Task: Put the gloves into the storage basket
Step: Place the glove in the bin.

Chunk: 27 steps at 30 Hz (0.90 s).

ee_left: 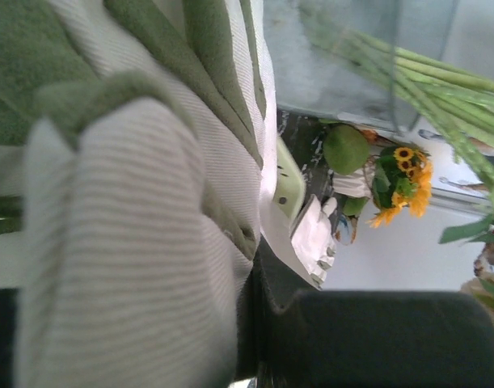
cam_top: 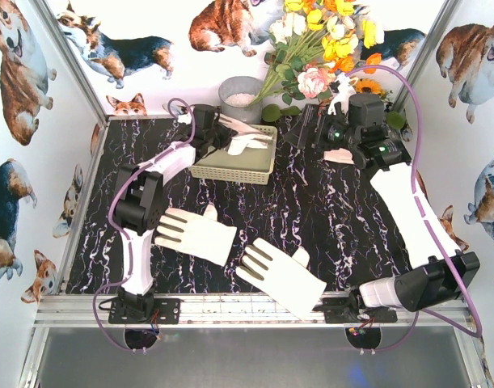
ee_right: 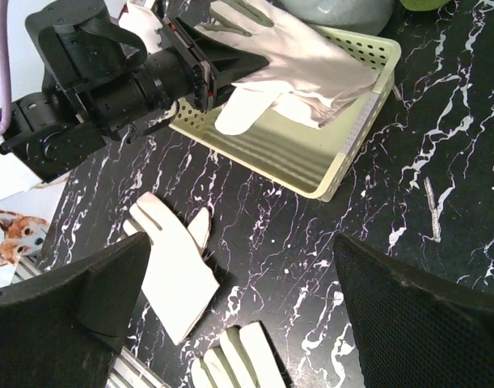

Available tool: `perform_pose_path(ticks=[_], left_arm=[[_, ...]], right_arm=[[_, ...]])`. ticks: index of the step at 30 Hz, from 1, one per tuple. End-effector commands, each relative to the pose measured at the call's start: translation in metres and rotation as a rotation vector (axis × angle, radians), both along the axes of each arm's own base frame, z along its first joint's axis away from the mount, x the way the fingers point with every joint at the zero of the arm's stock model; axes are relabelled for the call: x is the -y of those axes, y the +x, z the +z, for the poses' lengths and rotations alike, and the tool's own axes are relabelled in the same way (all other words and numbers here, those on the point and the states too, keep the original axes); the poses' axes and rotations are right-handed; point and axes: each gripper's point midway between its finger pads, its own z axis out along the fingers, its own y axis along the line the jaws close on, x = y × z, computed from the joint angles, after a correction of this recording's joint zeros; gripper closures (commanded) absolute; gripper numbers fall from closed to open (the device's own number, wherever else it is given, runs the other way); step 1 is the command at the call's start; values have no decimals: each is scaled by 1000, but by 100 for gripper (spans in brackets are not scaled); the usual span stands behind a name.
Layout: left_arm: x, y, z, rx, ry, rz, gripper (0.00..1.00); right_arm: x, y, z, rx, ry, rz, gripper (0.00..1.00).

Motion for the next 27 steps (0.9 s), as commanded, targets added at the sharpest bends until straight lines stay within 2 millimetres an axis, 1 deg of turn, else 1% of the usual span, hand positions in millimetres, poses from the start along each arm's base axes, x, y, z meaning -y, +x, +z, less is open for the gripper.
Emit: perform_pose_path(ticks=[1,4,8,13,17,19,27], left_arm=[[-2,10,-8,-13,-15,7,100],[-3,12,-25,-34,-15,4,100],[-9,13,-39,-50,20,11,100],[-20,-1,-64,-151,61,20,100],[-22,-13,-83,-234,63,16,100],[-21,-16,-89,-261,51,27,100],[-23,-15,-94,-295,18,74,100]], right_arm=[[5,9,19,64,1,-25,2],[4,9,16,56,5,-21,2],[2,9,13,46,7,-8,2],[2,10,10,39,7,-9,2],[1,11,9,35,14,-9,2],[1,13,10,38,16,-9,2],[-1,16,10,37,18,-6,3]])
